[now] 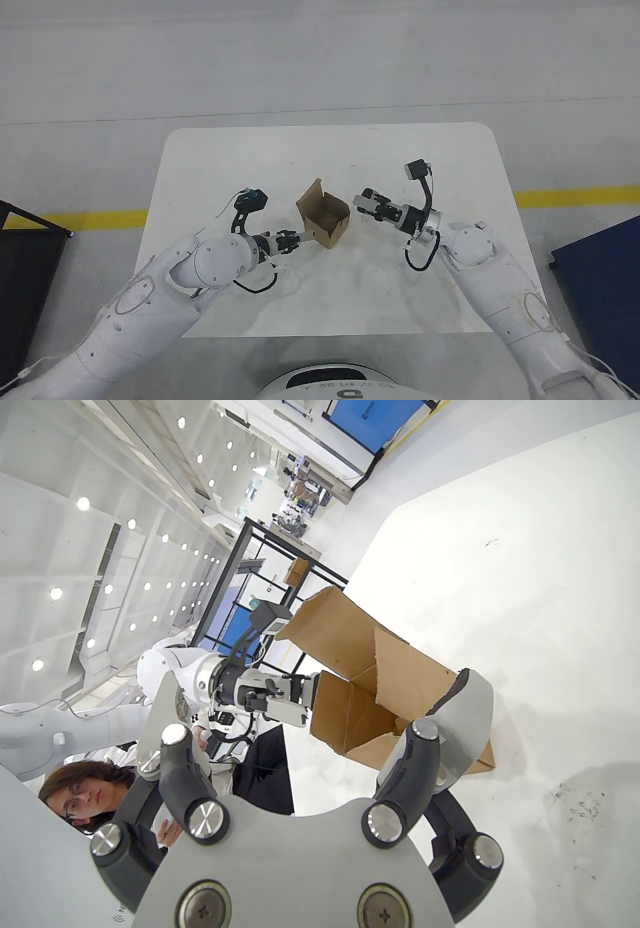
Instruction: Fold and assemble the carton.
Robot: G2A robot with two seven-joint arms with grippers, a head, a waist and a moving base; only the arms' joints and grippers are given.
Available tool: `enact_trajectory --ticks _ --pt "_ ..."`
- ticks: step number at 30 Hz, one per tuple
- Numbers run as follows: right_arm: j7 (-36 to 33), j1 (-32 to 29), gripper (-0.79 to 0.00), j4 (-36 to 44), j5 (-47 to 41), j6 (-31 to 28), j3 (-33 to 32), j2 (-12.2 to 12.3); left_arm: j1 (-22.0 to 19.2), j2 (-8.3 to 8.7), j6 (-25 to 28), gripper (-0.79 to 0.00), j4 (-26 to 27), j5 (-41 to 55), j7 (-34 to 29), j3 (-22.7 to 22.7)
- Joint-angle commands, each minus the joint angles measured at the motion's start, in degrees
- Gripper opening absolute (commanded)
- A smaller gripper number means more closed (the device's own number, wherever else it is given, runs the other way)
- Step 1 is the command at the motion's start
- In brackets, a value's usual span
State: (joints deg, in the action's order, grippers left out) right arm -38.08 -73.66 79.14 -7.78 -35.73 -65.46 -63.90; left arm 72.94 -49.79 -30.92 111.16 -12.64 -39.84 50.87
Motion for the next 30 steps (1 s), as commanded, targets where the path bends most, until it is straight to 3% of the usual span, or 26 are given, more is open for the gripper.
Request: enact_trajectory --ticks 1,4,6,12,23,30 --pt "0.77 0.16 0.0 -0.49 -0.37 -0.67 -0.12 -0.07 1.23 0.31 1.35 0.0 -0.17 -1.3 -0.54 0.35" --pt "3.1 1.05 0.0 -2.38 1.52 -1.07 0.04 -0.3 1.53 0.14 1.67 -0.046 -1.47 -1.2 -1.59 -0.16" --pt "5.19 1.57 0.0 -3.02 5.12 -0.55 0.83 -0.55 0.99 -0.21 1.87 -0.123 -2.68 -1.17 -1.28 -0.68" --pt "4.06 1.57 0.0 -2.17 4.79 0.3 2.9 -0.98 -1.58 -1.47 0.22 -0.077 -4.77 1.59 1.2 -0.49" --pt "-1.03 1.21 0.0 -0.77 3.5 4.24 2.35 -0.55 -7.33 -4.32 -1.5 -0.172 -12.42 6.86 6.13 -1.16" --pt "-9.53 -0.21 0.0 2.51 -1.34 6.83 0.72 0.35 -9.92 -6.1 -1.51 -0.086 -16.58 10.83 10.11 -1.12"
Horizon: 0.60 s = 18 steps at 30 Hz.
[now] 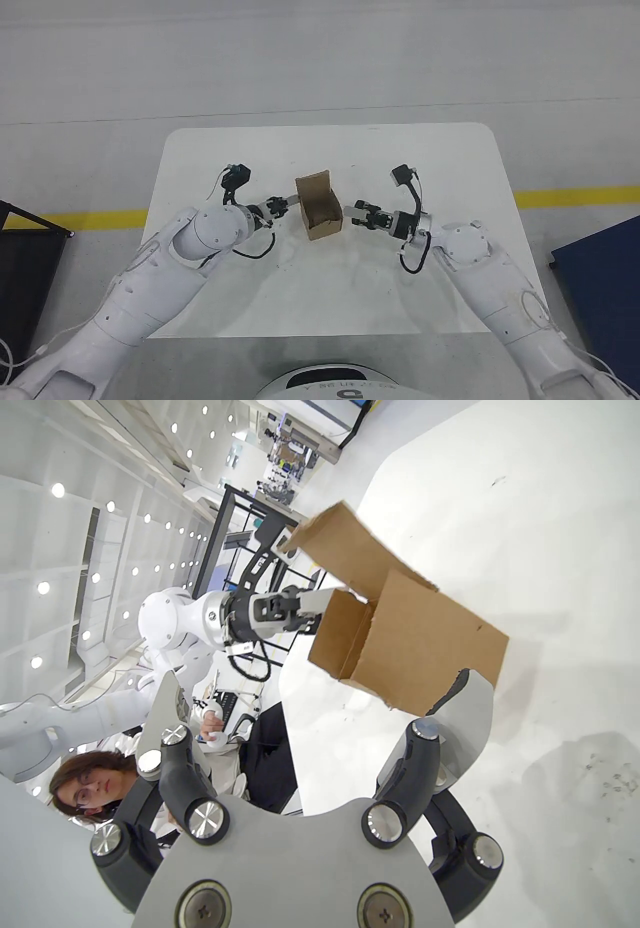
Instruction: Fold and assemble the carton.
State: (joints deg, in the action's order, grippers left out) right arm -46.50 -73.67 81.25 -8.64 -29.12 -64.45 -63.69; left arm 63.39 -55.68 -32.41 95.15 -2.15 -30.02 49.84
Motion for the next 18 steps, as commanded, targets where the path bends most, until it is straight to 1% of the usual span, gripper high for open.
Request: enact_trajectory --ticks 1,3,4,7,10,14,16,18 --pt "-2.35 -0.55 0.0 0.99 -1.39 0.35 -0.65 0.29 -0.89 -0.47 0.24 -0.092 -1.19 0.8 0.28 -0.31" --pt "-4.4 -1.25 0.0 2.16 -2.73 0.51 -1.67 0.65 -2.03 -1.06 0.82 -0.071 -2.49 1.43 0.36 -0.98" --pt "-5.28 -1.63 0.0 2.94 -3.22 0.44 -2.24 0.85 -2.66 -1.45 1.72 -0.037 -2.77 2.38 0.23 -1.39" --pt "-7.11 -3.08 0.0 5.19 -5.24 -0.08 -4.26 1.41 -4.56 -2.77 4.87 -0.003 -4.29 6.61 0.52 -2.2" --pt "-8.21 -4.8 0.0 7.3 -7.24 -0.92 -6.61 1.97 -6.48 -4.04 7.23 0.0 -6.59 8.77 1.98 -3.28" --pt "-9.53 -7.35 0.0 10.34 -10.2 -1.94 -9.85 2.68 -8.61 -5.55 9.89 0.0 -9.91 11.4 1.54 -4.92" --pt "-9.67 -8.4 0.0 11.49 -11.72 -2.64 -11.36 2.94 -8.59 -5.97 12.11 0.0 -11.11 12.97 1.33 -4.92" --pt "-9.15 -9.17 0.0 12.14 -12.36 -3.39 -12.37 3.09 -7.1 -5.71 16.37 0.0 -11.78 14.09 1.38 -3.29"
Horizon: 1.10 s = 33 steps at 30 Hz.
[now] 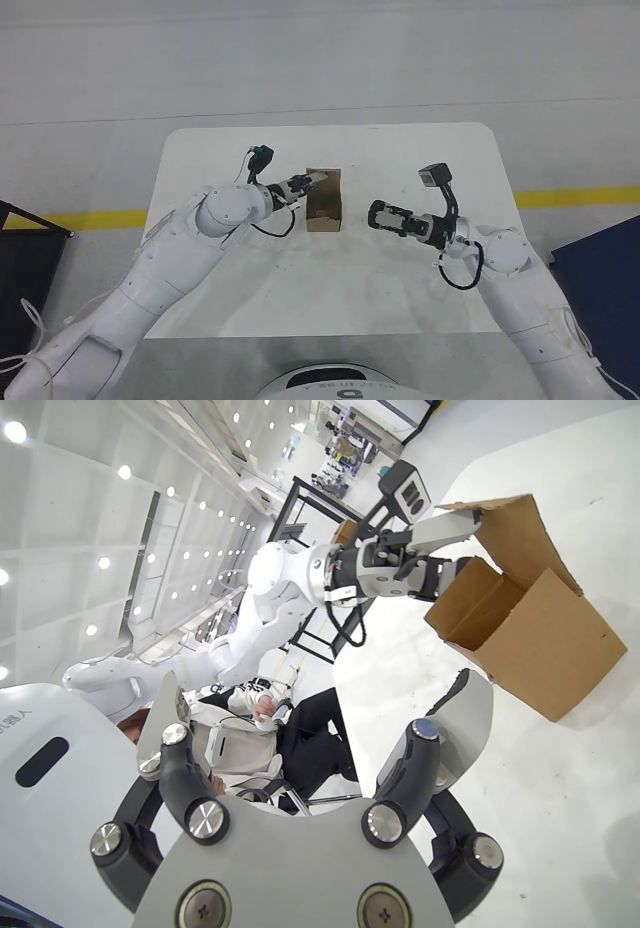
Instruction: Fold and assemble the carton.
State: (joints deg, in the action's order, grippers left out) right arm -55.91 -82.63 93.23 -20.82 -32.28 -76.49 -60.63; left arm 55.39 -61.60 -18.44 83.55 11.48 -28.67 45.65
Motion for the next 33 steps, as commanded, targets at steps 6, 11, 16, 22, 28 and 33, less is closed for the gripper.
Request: enact_trajectory --ticks 6,11,16,22,28,33 --pt "0.26 -0.22 0.0 0.16 -0.18 -0.23 -0.33 0.03 15.66 4.54 20.08 0.0 4.36 -0.12 -2.07 13.82" --pt "0.26 -0.22 0.0 0.16 -0.18 -0.23 -0.33 0.03 31.05 8.43 39.05 0.0 10.28 -4.04 -4.41 30.18" --pt "3.81 0.94 0.0 1.77 10.38 -0.09 1.7 -0.18 38.1 9.81 44.42 0.0 15.29 -13.68 -1.8 39.11" --pt "7.39 2.14 0.0 2.36 18.2 -0.12 3.39 -0.49 38.46 9.79 44.18 0.0 15.38 -13.12 -1.79 39.18" --pt "7.39 2.14 0.0 2.36 18.2 -0.12 3.39 -0.49 38.46 9.79 44.18 0.0 15.38 -13.12 -1.79 39.18" --pt "7.96 4.36 0.0 11.54 35.99 5.44 5.28 -0.43 38.96 9.86 43.76 0.0 16.4 -16.98 2.31 41.73"
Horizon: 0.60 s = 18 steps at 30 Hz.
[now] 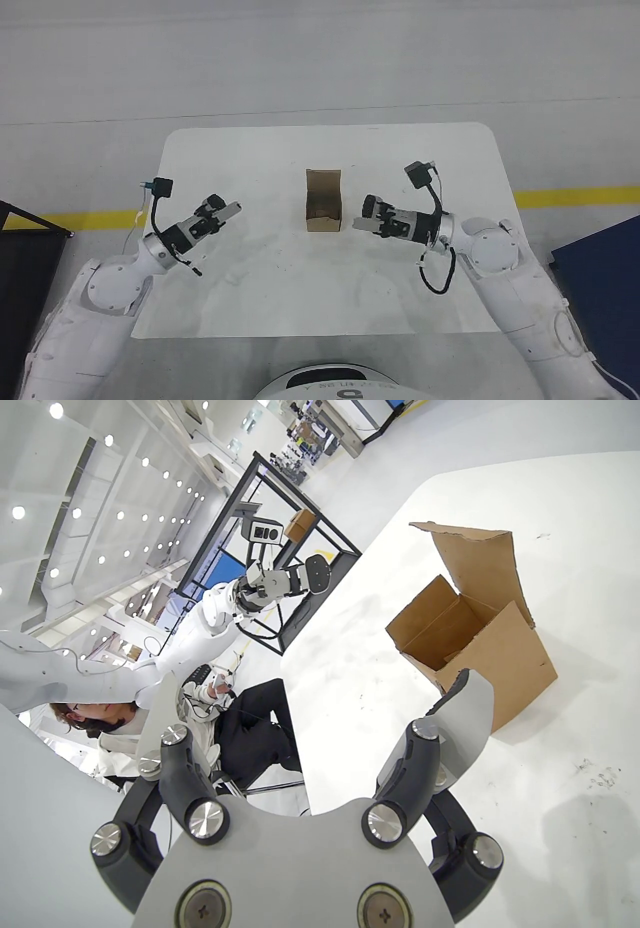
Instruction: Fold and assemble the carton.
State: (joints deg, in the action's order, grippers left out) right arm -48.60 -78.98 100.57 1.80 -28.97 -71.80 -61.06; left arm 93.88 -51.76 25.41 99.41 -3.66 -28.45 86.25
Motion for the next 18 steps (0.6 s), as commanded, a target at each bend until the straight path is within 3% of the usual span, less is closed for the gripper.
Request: enact_trajectory --ticks 1,4,7,11,18 --pt "0.71 1.02 0.0 7.94 20.86 4.8 1.96 -0.03 1.2 0.07 0.1 0.0 1.47 -2.39 3.15 2.35" --pt "-1.55 2.77 0.0 16.18 38.09 11.13 8.27 -0.43 2.71 0.41 -1.06 0.0 4.19 -4.47 1.67 5.38" --pt "-6.82 7.3 0.0 16.56 48.59 13.72 14.28 -1.09 1.51 0.58 -5.55 0.0 5.88 -4.65 -4.31 4.57" --pt "-9.71 12.44 0.0 14.95 54.82 16.25 20.25 -2.32 -2.41 0.23 -12.48 0.0 5.46 -8.89 -6.38 0.08" --pt "-16.21 20.44 0.0 12.14 62.04 14.14 28.18 -4.24 -5.61 -0.76 -13.4 0.0 2.41 -5.9 -4.07 -4.34"
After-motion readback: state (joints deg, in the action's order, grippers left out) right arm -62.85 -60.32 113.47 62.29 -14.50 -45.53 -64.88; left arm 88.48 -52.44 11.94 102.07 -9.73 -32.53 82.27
